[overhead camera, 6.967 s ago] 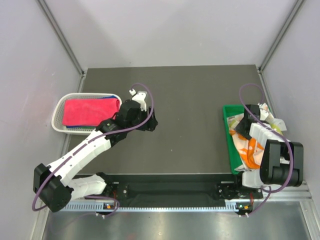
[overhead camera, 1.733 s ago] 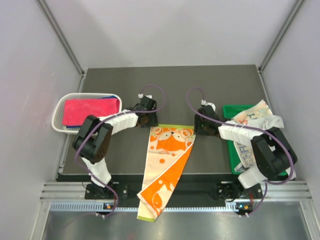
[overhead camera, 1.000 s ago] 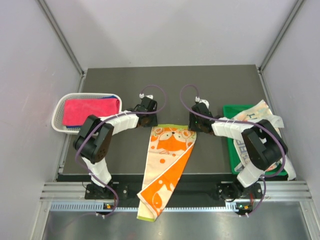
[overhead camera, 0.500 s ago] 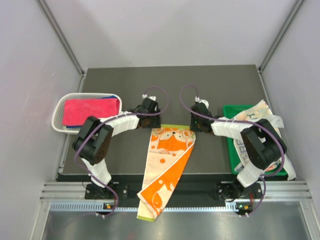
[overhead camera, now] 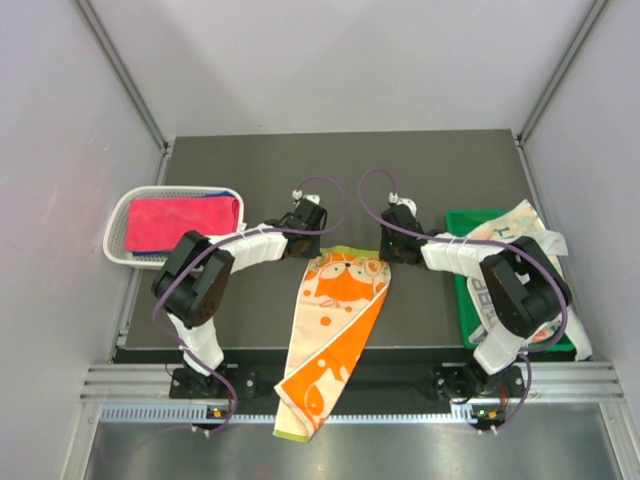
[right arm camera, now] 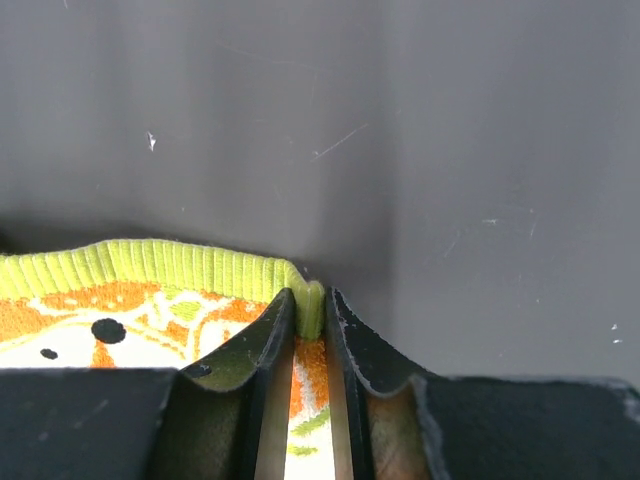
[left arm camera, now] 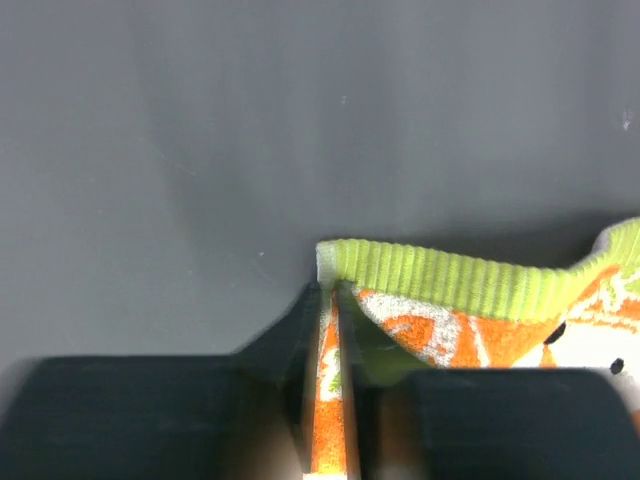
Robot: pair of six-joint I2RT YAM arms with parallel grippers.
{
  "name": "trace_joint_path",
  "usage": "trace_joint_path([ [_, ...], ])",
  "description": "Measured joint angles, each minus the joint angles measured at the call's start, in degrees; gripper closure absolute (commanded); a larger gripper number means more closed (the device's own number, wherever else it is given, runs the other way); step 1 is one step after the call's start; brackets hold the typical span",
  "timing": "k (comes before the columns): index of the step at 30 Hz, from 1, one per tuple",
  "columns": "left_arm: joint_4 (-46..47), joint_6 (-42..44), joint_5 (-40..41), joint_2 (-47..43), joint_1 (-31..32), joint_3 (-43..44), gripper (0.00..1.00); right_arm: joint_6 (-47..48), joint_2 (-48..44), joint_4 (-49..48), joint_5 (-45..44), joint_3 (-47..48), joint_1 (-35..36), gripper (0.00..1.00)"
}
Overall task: Fold and stack the towels
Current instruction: Flatten out the crumpled towel
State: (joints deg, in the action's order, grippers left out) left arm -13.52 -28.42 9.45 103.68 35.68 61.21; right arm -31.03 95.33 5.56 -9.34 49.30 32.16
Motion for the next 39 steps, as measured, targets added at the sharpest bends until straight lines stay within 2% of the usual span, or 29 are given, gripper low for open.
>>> trace_joint_path([
  [1,-0.1,-0.2,0.3,0.0,0.0,0.0,1.0,0.0,0.0,0.0,0.0,0.0,0.0,0.82],
  [10,-2.2,-0.2,1.3,0.0,0.2,1.0,1.0,1.6,0.7,2.1,0.0,1.6,0.0,0.83],
  [17,-8.6,-0.1,4.5,-2.7,0.4,1.3,1.0,3.5,-0.3,3.9,-0.5,3.0,0.1,0.85],
  [27,-10.2,0.4,8.3,-18.8,0.5,1.3,1.0,6.9,-8.7,4.9,-0.5,5.9,0.4,0.87],
  [39,-9.6,8.8,4.6,-38.0,0.5,3.5,1.0,14.1,-26.9,5.5,-0.2,12.4,3.0,0.9],
])
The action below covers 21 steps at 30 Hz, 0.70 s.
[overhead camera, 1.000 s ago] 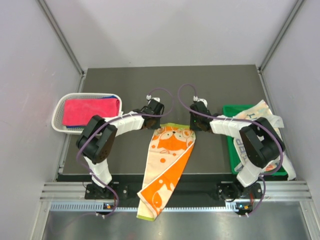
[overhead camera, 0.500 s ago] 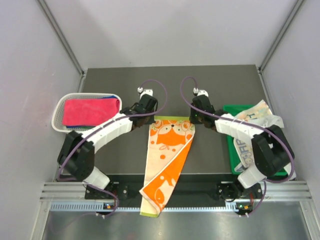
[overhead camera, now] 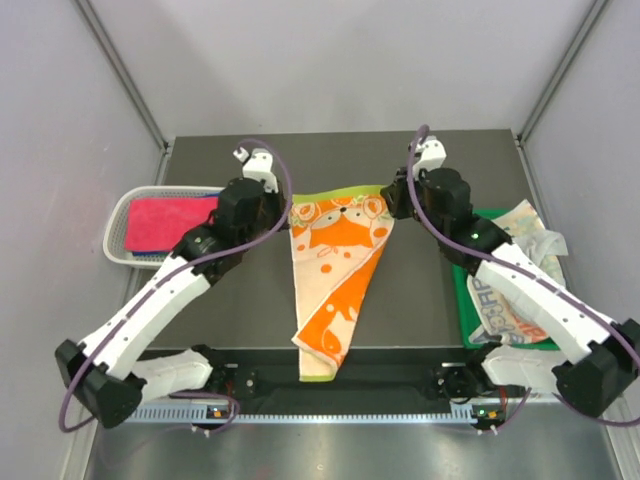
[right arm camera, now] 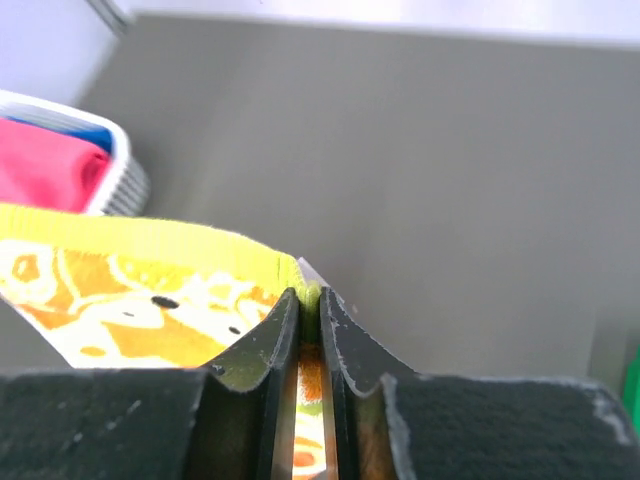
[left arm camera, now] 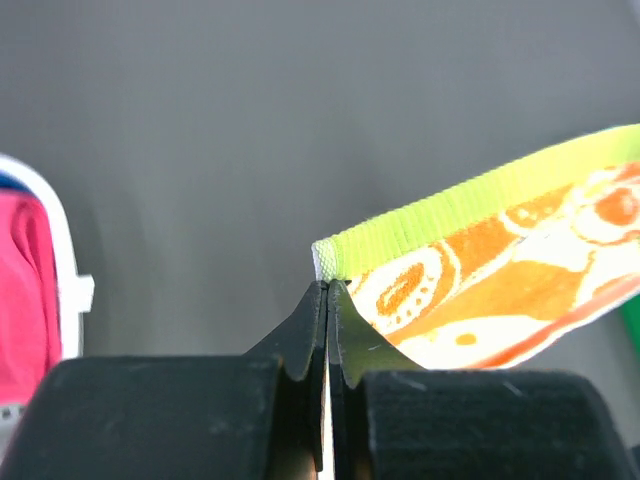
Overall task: Fold and stack the towels
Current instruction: Flatten out the crumpled towel
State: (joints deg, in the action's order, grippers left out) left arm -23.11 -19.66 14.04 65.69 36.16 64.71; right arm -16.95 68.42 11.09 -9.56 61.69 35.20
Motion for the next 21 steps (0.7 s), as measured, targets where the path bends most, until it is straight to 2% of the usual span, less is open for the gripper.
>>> trace_joint_path([
  [9,1.1,4.0,-6.5,-9.6,0.0,6.8,1.0,4.0,-8.6,0.0,-0.3,5.5,4.3,0.9],
  [21,2.5,5.1,-16.0,-14.8,0.0,9.5,1.0,7.0,-14.7,0.4,-0.2,8.2,6.4,0.91],
])
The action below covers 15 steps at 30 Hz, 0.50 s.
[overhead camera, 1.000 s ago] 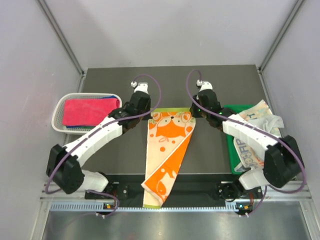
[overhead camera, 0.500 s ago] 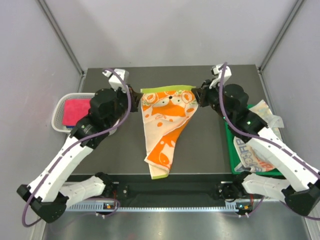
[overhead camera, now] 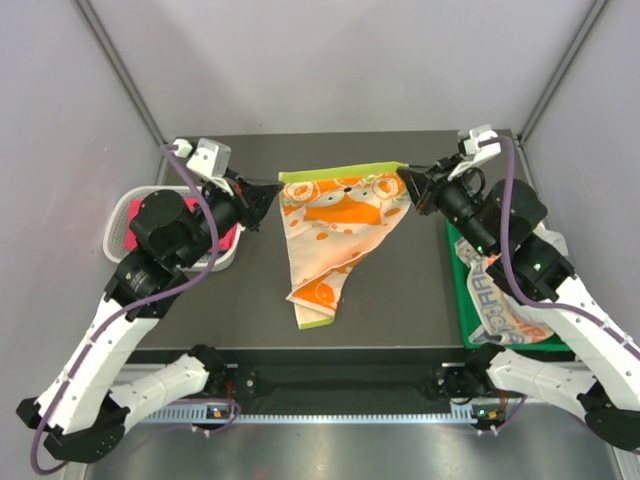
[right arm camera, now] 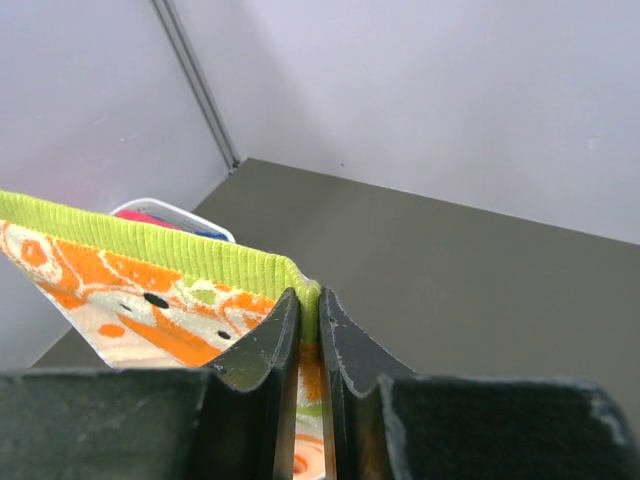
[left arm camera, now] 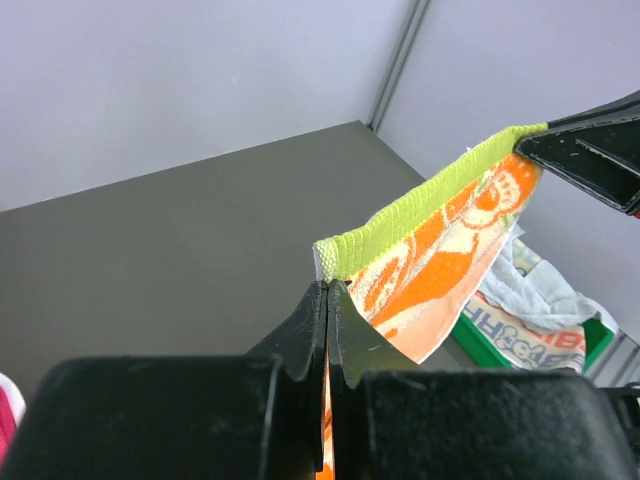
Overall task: Fold and stack the towels
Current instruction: Flatten out the crumpled towel
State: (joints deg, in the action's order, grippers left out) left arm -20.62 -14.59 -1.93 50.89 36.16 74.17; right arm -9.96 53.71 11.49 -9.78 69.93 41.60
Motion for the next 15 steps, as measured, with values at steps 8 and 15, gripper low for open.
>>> trace_joint_path([
  [8,0.2,0.0,-4.9,-2.1,0.0,1.0,1.0,0.9,-2.9,0.2,0.9,0.3,0.9,0.91],
  [15,0.7,-0.3,-8.1,-3.0,0.1,2.6,1.0,0.9,-5.5,0.2,3.2,0.3,1.0,0.91],
])
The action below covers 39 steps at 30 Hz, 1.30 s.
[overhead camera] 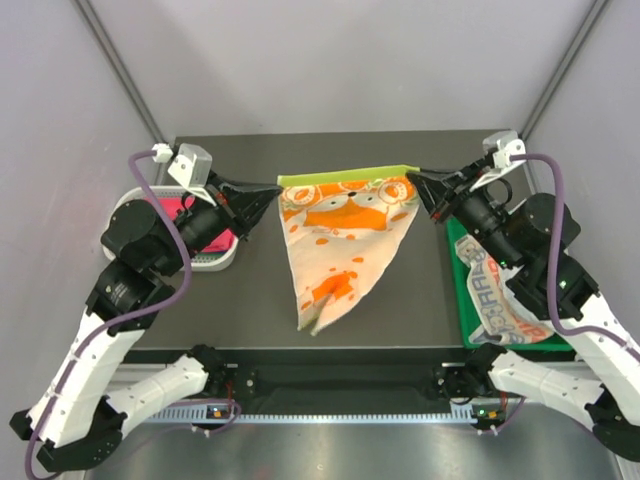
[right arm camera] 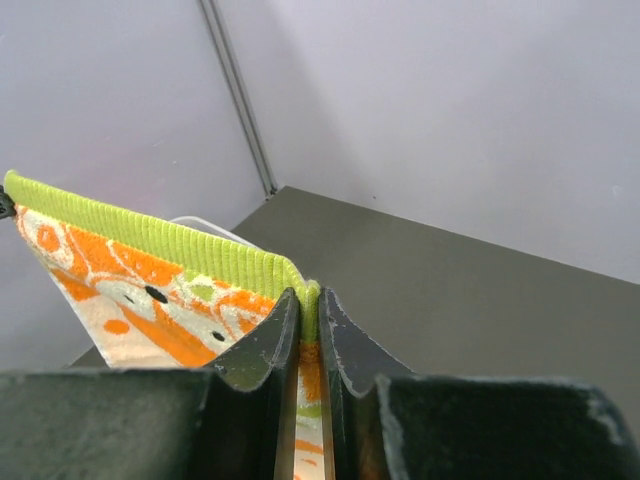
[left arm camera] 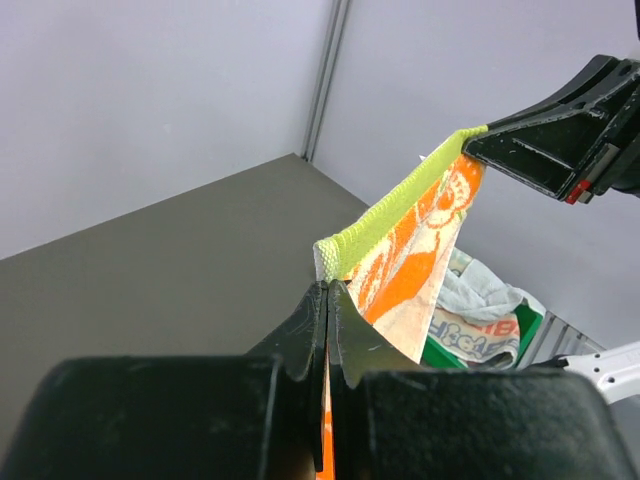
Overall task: Fold and stack the towels
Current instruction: Flatten out the crumpled towel
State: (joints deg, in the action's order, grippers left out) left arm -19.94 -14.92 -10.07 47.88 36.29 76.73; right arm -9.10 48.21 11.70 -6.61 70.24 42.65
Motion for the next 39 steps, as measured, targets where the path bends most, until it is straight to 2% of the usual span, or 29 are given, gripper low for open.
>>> trace_joint_path([
  [9,0.3,-1.0,-1.7,-0.8,0.0,0.8,1.0,-0.1,-1.3,0.8,2.6,0.9,0.0,0.91],
  [16,1.7,-1.2,2.3,0.7,0.1,0.0,1.0,0.2,1.5,1.5,0.7,1.2,0.1,0.9],
  [20,4.5,0.1,7.5,5.4,0.1,0.0,1.0,2.2,8.4,1.7,-2.9,3.8,-0.7,0.9],
  [24,8.2,1.7,11.5,13.9,-1.6,0.4,1.0,3.7,17.7,0.1,-2.6,6.6,-5.5,0.91],
  [26,10.0,1.7,11.3,18.5,-4.4,0.5,1.0,4.2,22.1,-1.3,-2.2,7.2,-8.5,0.9],
  [28,11.6,0.7,10.1,23.3,-9.9,0.6,1.0,4.6,26.8,-3.2,-1.4,8.1,-11.0,0.91],
  [32,15.7,-1.8,8.1,32.3,-18.1,2.0,1.0,4.6,38.4,-8.0,2.6,14.0,-14.2,0.92],
  [39,22.2,-4.0,6.5,45.5,-22.7,8.7,1.0,4.9,54.1,-14.3,5.5,24.5,-16.9,0.93],
])
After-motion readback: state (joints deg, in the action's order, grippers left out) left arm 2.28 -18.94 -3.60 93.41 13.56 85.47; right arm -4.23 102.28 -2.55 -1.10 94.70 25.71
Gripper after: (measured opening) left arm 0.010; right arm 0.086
